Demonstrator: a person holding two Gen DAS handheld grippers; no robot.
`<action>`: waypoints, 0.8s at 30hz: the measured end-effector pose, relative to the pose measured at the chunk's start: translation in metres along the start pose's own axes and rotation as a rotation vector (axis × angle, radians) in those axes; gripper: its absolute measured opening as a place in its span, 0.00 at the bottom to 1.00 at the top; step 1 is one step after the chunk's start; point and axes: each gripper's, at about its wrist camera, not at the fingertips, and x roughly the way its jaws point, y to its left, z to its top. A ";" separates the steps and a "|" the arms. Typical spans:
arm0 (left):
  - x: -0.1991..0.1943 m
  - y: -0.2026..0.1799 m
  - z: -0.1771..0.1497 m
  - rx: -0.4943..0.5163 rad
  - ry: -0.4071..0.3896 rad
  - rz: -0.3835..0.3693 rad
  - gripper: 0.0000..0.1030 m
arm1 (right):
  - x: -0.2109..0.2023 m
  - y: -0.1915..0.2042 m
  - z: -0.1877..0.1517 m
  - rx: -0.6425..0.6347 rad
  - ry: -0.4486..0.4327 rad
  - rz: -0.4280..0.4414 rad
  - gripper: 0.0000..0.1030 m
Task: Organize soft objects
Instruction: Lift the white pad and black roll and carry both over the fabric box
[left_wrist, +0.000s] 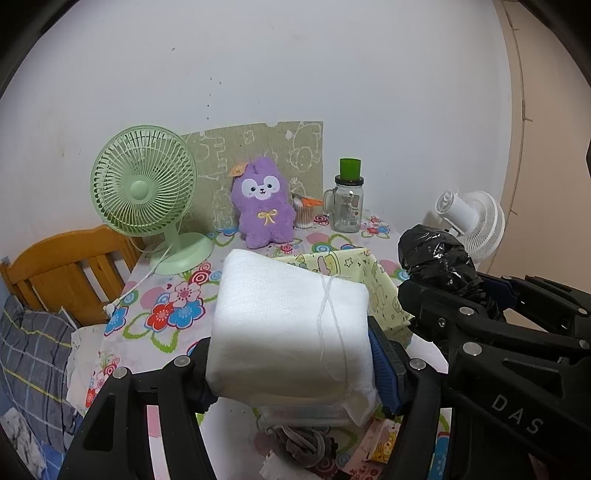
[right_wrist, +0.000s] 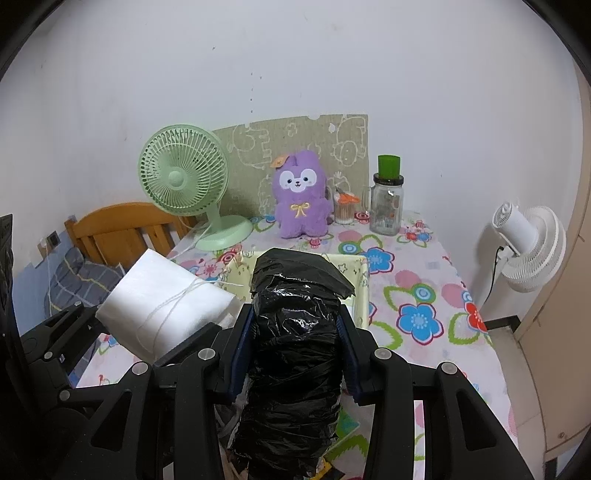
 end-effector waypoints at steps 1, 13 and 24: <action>0.001 0.001 0.002 -0.001 -0.001 0.000 0.66 | 0.001 0.000 0.001 -0.001 -0.001 -0.001 0.44; 0.025 0.007 0.017 -0.013 0.018 -0.013 0.66 | 0.022 -0.007 0.017 0.000 0.011 -0.013 0.44; 0.059 0.016 0.023 -0.042 0.071 -0.011 0.66 | 0.057 -0.019 0.025 0.022 0.049 -0.007 0.44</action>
